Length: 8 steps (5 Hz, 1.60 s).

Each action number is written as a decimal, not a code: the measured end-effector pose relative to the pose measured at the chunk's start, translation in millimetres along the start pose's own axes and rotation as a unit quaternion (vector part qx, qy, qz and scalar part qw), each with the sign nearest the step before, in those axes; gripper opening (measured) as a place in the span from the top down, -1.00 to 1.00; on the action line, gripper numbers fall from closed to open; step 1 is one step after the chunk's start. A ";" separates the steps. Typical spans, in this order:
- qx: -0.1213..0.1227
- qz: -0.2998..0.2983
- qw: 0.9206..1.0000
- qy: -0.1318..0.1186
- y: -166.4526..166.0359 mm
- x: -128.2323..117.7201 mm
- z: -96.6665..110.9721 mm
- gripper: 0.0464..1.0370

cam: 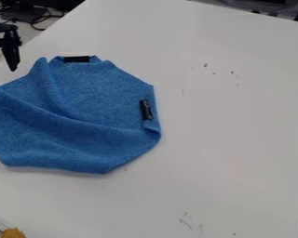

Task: Fold the cloth from top right to bottom left

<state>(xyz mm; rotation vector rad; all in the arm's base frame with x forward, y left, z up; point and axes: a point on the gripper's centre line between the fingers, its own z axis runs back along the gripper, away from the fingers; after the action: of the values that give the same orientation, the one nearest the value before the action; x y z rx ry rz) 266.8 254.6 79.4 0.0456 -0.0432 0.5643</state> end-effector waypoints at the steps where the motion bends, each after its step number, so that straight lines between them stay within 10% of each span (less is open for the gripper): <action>1: -0.004 -0.003 1.000 0.015 -2.6 -2.3 -11.4 -0.93; 4: -0.005 -0.145 0.989 -0.003 -98.1 5.3 -12.4 -0.93; 6: -0.048 -0.183 0.982 -0.011 -179.5 -21.4 -15.3 -0.93; 8: -0.042 -0.191 0.981 -0.012 -227.0 -52.4 -23.5 -0.93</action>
<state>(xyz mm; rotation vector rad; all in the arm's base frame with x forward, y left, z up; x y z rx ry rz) 344.8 36.4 46.0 -0.0227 -0.0792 0.1780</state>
